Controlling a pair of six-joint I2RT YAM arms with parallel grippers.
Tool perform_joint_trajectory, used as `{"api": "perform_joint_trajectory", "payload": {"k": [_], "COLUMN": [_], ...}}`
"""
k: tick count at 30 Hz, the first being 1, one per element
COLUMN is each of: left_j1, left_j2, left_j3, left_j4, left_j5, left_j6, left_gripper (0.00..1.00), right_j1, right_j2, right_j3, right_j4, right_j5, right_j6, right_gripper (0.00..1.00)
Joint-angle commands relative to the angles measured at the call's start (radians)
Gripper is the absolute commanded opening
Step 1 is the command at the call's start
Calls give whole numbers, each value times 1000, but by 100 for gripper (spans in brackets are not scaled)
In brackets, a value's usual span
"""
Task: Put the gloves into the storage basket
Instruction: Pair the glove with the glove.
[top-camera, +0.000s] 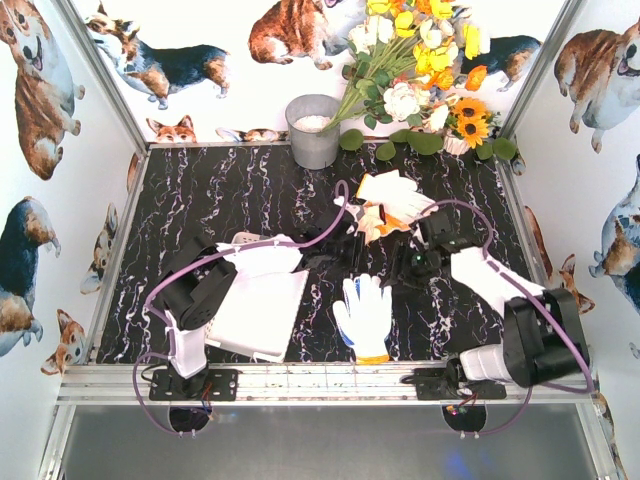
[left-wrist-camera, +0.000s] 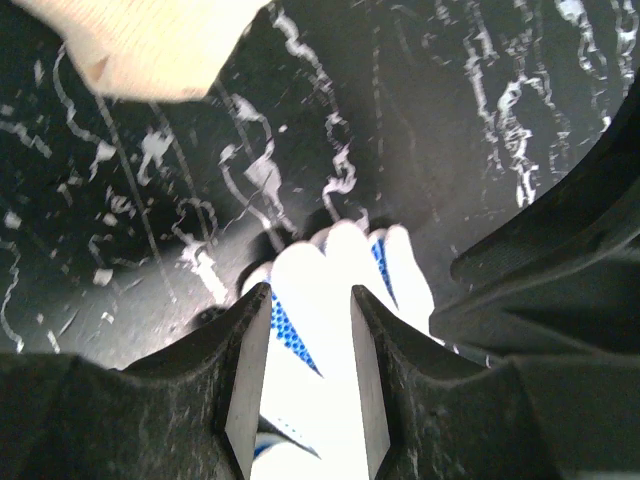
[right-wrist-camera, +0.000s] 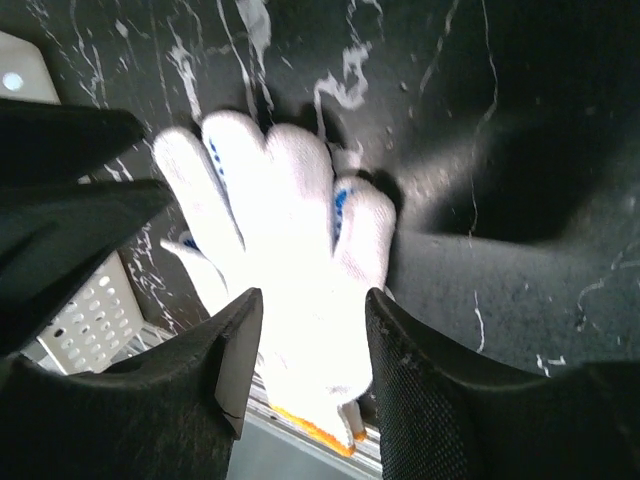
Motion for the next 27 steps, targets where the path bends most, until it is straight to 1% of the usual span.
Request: {"api": "perform_joint_trajectory", "payload": {"k": [1,5,9,16,20,27], "left_j1": [-9,-9,-9,-9,-9,-9], "left_j2": [49,83,104,119,123,134], "left_j3": [59,81,86,62,56,45], "left_j4": [54,44,31,50,58,54], "left_j5": [54,59,53,54,54,47], "left_j6": [57,79,84,80,78,75], "left_gripper": [30,24,24,25,19,20], "right_j1": [3,3,3,3,3,4], "right_j2": [-74,-115,-156,-199,-187,-161], "right_j3": [-60,-113,-151,-169,-181,-215], "right_j4": [-17,-9,-6,-26,-29,-23], "right_j5": [15,-13,-27,-36,-57,-111], "right_j6": [19,47,70,81,77,67], "right_gripper": [48,48,48,49,49,51]}}
